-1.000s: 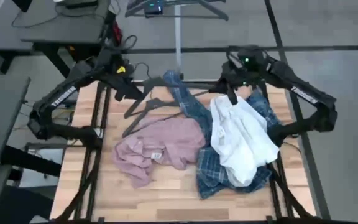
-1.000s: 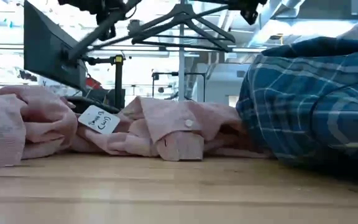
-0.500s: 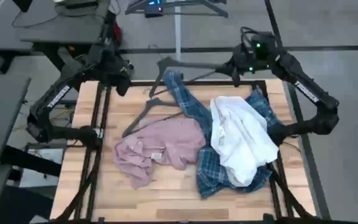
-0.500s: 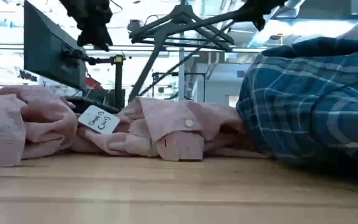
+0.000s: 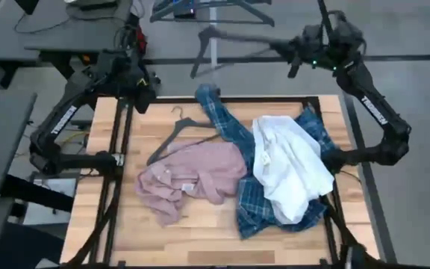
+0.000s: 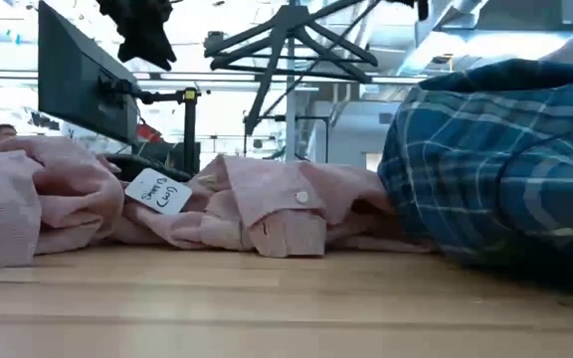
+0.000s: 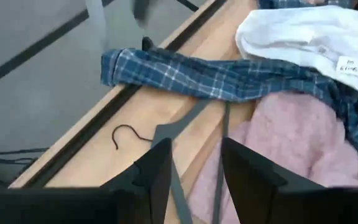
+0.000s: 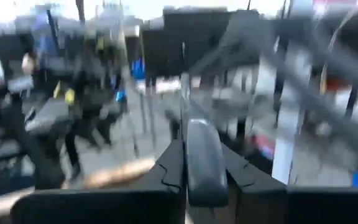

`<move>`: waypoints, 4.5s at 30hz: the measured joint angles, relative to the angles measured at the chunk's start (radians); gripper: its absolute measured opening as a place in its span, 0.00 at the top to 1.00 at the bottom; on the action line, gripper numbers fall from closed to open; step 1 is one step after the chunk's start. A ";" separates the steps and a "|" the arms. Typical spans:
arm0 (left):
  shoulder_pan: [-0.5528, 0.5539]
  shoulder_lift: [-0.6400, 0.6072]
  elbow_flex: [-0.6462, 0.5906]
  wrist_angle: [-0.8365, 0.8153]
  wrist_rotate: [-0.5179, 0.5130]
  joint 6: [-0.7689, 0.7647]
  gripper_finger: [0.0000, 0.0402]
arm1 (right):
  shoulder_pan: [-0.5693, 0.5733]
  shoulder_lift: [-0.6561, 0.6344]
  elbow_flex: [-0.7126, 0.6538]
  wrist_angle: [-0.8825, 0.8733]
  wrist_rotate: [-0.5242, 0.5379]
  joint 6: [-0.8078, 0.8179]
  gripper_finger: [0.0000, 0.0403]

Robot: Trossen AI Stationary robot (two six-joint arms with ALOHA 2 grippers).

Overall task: Hang clothes
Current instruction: Hang the hanger on the hanger rack

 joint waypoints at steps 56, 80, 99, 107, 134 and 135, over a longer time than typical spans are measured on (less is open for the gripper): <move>-0.078 0.016 -0.280 0.031 -0.001 -0.174 0.69 | -0.032 0.076 0.000 -0.726 0.107 -0.097 0.44; -0.381 0.360 -0.592 0.498 -0.418 -0.397 0.69 | 0.058 0.087 -0.173 -0.660 0.106 -0.088 0.45; -0.385 0.526 -0.590 0.532 -0.464 -0.305 0.88 | 0.056 0.087 -0.173 -0.645 0.108 -0.093 0.45; -0.376 0.302 -0.542 0.332 -0.677 -0.309 0.88 | 0.056 0.085 -0.173 -0.639 0.107 -0.072 0.45; -0.506 -0.083 -0.142 0.331 -1.038 0.072 0.88 | 0.241 0.085 -0.172 -0.159 0.011 0.462 0.45; -0.511 -0.083 -0.135 0.335 -1.038 0.074 0.88 | 0.250 0.085 -0.172 -0.158 0.024 0.462 0.45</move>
